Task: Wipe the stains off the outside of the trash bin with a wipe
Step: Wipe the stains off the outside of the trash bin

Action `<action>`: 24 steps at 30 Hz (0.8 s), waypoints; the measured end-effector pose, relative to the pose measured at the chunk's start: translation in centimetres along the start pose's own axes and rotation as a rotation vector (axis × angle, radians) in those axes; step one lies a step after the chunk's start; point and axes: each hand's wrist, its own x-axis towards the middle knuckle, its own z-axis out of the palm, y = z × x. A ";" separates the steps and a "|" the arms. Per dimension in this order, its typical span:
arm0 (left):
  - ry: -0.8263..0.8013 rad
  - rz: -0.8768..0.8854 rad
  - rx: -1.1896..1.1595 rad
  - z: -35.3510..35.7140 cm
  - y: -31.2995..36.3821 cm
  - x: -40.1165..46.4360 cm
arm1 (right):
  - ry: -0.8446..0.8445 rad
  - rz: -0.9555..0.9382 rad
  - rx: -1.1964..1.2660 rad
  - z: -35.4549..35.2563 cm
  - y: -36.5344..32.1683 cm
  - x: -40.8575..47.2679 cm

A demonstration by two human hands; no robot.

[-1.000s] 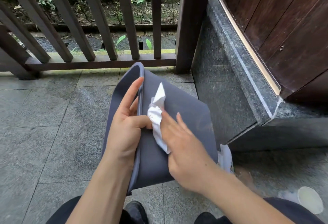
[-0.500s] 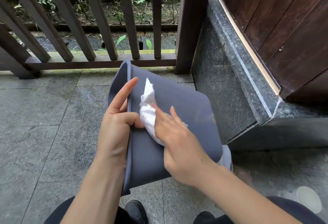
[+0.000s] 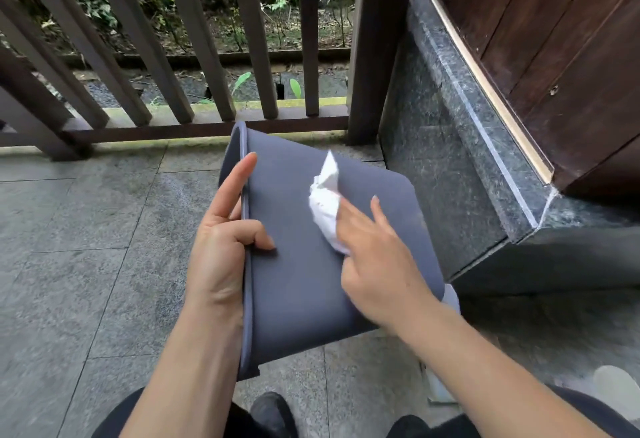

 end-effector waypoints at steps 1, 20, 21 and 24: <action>-0.004 0.001 -0.002 0.0 -0.1 0.1 | 0.020 0.160 -0.006 -1.0 1.4 0.8; -0.068 0.027 0.012 -1.2 0.8 -0.6 | -0.054 0.635 0.087 -3.5 9.9 1.3; -0.067 0.032 0.010 -1.4 0.9 -0.6 | -0.055 0.632 0.091 -3.6 9.7 1.3; -0.039 0.034 -0.007 -1.8 1.2 -0.5 | -0.002 0.437 0.054 -3.0 5.7 1.0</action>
